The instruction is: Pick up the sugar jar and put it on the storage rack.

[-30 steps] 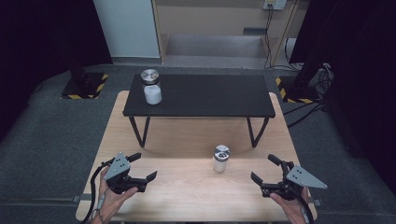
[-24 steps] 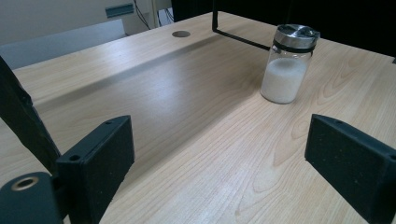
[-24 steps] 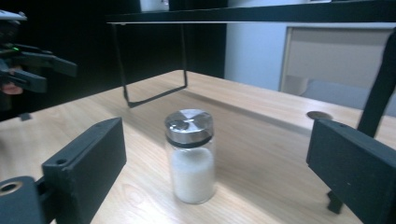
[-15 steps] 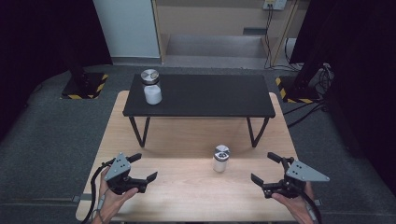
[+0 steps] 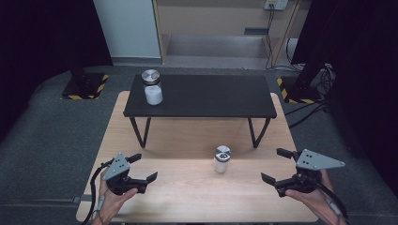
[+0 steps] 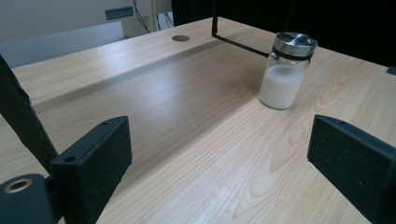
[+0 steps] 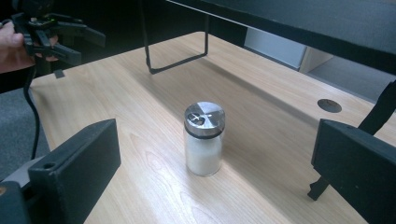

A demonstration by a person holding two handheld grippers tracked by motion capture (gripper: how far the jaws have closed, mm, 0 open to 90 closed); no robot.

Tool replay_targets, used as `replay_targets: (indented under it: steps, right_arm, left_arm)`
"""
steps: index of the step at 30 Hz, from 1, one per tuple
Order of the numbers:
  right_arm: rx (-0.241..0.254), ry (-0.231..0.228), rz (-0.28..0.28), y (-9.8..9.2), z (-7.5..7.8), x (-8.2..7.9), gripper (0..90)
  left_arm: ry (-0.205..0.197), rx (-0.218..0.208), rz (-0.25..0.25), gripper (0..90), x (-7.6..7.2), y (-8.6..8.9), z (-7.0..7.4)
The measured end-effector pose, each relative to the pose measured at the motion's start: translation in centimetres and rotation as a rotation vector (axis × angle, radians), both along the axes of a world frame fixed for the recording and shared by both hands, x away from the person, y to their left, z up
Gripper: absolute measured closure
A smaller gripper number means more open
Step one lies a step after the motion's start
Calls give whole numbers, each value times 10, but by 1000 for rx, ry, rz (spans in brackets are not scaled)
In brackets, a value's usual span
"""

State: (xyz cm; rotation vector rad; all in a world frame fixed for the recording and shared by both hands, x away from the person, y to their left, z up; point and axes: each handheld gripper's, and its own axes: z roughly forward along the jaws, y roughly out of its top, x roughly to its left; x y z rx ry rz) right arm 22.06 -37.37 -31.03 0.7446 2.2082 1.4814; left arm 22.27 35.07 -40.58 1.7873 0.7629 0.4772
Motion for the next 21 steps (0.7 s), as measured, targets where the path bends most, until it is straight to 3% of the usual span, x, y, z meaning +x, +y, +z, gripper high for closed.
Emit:
replay_targets:
  steps: [5, 10, 15, 21]
  right_arm:
    - [10, 42, 17, -2, 9, 8, 15]
    - [-13, 62, 28, 0, 20, 15, 17]
    - [-67, 84, 51, 7, 36, 24, 25]
    - [-98, 87, 56, 20, 39, 33, 27]
  left_arm:
    - [-2, -10, -2, 29, 0, 1, -1]
    - [-3, -9, -4, 24, 0, 1, -1]
    - [-2, -7, -2, 26, 0, 1, -1]
    - [-7, -5, -4, 28, -1, 1, -1]
